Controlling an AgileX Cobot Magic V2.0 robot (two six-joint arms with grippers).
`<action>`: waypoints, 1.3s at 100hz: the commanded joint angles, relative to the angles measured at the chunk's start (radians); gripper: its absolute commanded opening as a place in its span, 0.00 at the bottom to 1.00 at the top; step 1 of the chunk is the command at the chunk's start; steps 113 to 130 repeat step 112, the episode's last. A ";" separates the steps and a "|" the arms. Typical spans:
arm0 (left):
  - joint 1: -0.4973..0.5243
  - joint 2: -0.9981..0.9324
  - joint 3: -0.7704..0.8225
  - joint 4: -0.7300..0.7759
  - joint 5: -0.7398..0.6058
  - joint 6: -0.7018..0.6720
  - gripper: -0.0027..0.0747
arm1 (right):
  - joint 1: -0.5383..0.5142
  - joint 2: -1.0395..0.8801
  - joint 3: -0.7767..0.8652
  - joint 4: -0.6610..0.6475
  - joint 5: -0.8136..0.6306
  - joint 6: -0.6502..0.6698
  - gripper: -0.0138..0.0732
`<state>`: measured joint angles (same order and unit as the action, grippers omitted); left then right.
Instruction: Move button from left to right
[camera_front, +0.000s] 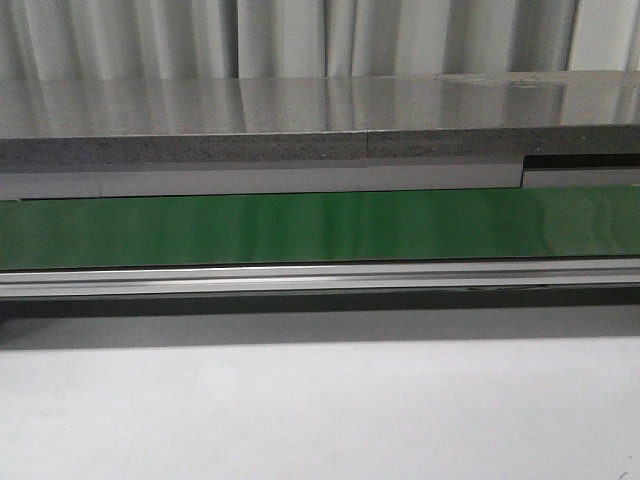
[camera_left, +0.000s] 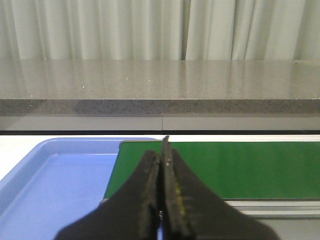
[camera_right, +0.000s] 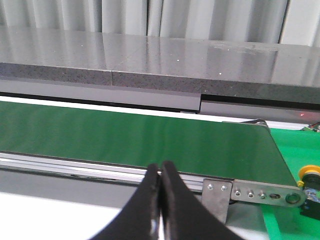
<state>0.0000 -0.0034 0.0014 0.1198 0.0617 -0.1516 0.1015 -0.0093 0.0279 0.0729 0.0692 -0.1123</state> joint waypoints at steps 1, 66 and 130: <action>-0.005 -0.031 0.045 0.015 -0.099 -0.013 0.01 | -0.001 -0.020 -0.017 -0.007 -0.084 0.001 0.08; -0.005 -0.031 0.045 0.020 -0.139 -0.013 0.01 | -0.001 -0.020 -0.017 -0.007 -0.084 0.001 0.08; -0.005 -0.031 0.045 0.020 -0.139 -0.013 0.01 | -0.001 -0.020 -0.017 -0.007 -0.084 0.001 0.08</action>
